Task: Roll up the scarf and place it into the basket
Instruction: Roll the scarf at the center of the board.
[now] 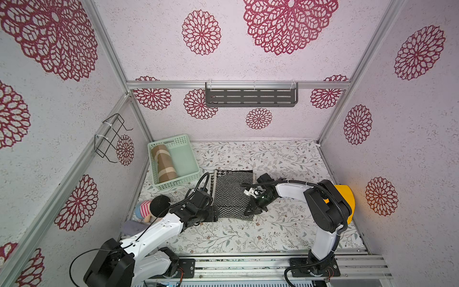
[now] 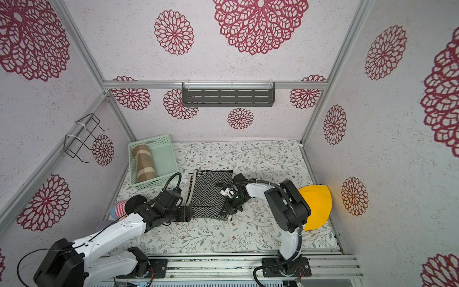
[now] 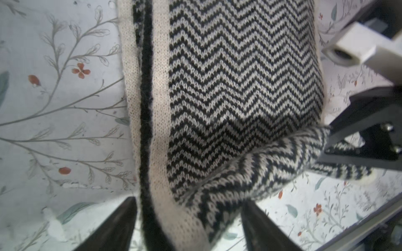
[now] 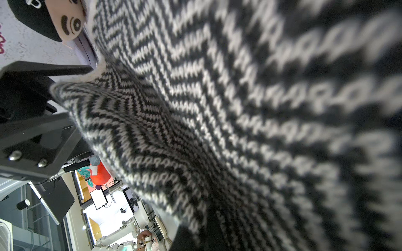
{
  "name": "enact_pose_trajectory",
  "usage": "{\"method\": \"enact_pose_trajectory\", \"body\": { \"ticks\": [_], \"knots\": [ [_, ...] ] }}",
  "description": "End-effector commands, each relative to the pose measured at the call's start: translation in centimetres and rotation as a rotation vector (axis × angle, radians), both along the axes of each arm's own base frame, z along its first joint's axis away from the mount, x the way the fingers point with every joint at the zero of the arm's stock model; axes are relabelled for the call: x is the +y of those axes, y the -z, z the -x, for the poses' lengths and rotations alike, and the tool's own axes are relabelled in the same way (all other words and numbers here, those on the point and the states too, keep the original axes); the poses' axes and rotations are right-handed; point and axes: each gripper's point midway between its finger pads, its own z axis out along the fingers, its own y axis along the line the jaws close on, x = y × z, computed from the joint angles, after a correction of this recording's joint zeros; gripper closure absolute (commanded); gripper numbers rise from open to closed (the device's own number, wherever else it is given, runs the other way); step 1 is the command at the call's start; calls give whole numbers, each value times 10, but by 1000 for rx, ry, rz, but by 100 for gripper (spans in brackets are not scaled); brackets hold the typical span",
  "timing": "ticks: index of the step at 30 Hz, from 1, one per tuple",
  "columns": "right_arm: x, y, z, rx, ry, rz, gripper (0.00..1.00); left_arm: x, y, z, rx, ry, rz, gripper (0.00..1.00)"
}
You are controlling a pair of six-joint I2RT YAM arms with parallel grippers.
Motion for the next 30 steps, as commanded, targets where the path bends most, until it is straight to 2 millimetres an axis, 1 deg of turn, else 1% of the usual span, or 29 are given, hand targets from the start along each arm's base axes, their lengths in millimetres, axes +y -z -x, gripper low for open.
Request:
{"method": "enact_pose_trajectory", "body": {
  "ticks": [1,2,4,5,6,8,11,13,16,20,22,24,27,30],
  "knots": [
    [4,-9,-8,-26,-3,-33,100,6,4,-17,-13,-71,-23,46],
    [4,-10,-8,-30,-5,-32,98,9,8,-19,-1,-90,-33,55],
    [2,-11,-8,-41,-6,-23,89,16,16,-24,29,-140,-45,73],
    [0,-12,-9,-50,-6,-15,85,19,20,-24,45,-163,-52,79],
    [-1,-13,-9,-64,-7,-6,81,23,25,-25,62,-188,-56,83],
    [-5,-14,-11,-88,-3,15,75,27,31,-26,89,-220,-62,87],
    [-11,-15,-14,-115,13,41,67,27,35,-28,126,-224,-86,92],
    [-15,-17,-15,-132,26,51,63,26,37,-30,148,-218,-106,100],
    [-24,-19,-17,-156,51,68,57,28,41,-33,186,-216,-155,100],
    [-35,-19,-18,-170,88,83,55,36,45,-32,230,-219,-226,100],
    [-40,-17,-18,-181,102,98,54,36,47,-32,248,-214,-236,100],
    [-44,-14,-18,-194,107,122,54,34,46,-33,261,-209,-234,100],
    [-52,-2,-18,-206,118,179,54,28,45,-37,275,-197,-222,100],
    [-53,8,-18,-221,137,204,54,24,44,-40,291,-193,-219,100]
  ]
}}
